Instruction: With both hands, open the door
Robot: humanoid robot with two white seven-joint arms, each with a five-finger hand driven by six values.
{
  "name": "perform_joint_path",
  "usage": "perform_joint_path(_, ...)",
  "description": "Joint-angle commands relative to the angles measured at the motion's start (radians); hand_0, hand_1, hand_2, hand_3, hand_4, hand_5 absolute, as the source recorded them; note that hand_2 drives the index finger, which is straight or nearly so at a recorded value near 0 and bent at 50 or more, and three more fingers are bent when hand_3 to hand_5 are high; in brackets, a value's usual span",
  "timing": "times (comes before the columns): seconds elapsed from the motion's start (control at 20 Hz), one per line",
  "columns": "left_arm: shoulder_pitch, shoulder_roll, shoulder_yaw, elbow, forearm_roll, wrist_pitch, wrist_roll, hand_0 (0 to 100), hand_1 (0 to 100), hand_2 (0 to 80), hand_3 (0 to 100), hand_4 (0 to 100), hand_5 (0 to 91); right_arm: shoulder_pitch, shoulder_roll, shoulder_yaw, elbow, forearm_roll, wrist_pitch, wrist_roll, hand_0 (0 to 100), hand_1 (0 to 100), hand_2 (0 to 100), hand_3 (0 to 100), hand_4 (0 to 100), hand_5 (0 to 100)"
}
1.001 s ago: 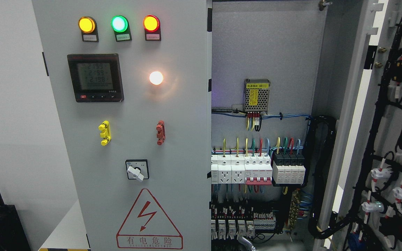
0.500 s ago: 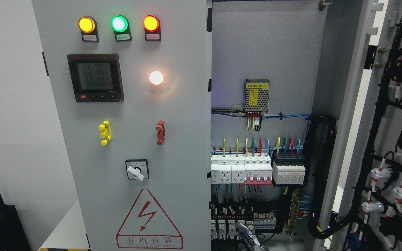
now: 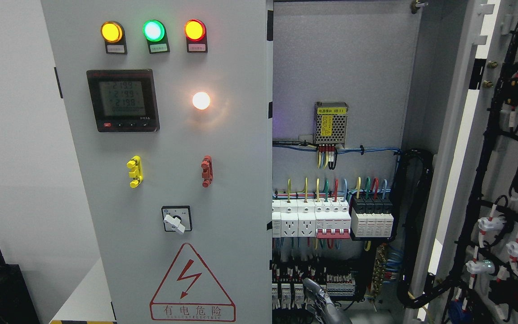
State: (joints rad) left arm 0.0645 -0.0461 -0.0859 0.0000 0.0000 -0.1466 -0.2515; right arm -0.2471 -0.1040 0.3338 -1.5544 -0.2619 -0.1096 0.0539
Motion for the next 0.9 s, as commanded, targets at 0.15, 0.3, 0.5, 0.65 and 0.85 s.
perform_joint_path(0.15, 0.000, 0.000, 0.000, -0.018, -0.024, -0.001, 0.000, 0, 0, 0.0, 0, 3, 0.0, -0.053, 0.001, 0.021, 0.066, -0.010, 0.007, 0.000, 0, 0, 0, 0, 0, 0)
perform_joint_path(0.3, 0.000, 0.000, 0.000, -0.018, -0.024, -0.001, 0.000, 0, 0, 0.0, 0, 3, 0.0, -0.075, 0.001, 0.025, 0.079, -0.013, 0.021, 0.000, 0, 0, 0, 0, 0, 0)
perform_joint_path(0.5, 0.000, 0.000, 0.000, -0.018, -0.024, -0.001, 0.000, 0, 0, 0.0, 0, 3, 0.0, -0.089, 0.001, 0.039, 0.083, -0.059, 0.033, 0.000, 0, 0, 0, 0, 0, 0)
perform_joint_path(0.65, 0.000, 0.000, 0.000, -0.018, -0.024, -0.001, 0.000, 0, 0, 0.0, 0, 3, 0.0, -0.107, 0.001, 0.044, 0.083, -0.059, 0.036, 0.001, 0, 0, 0, 0, 0, 0)
perform_joint_path(0.85, 0.000, 0.000, 0.000, -0.018, -0.024, -0.001, 0.000, 0, 0, 0.0, 0, 3, 0.0, -0.138, 0.001, 0.062, 0.102, -0.060, 0.050, 0.001, 0, 0, 0, 0, 0, 0)
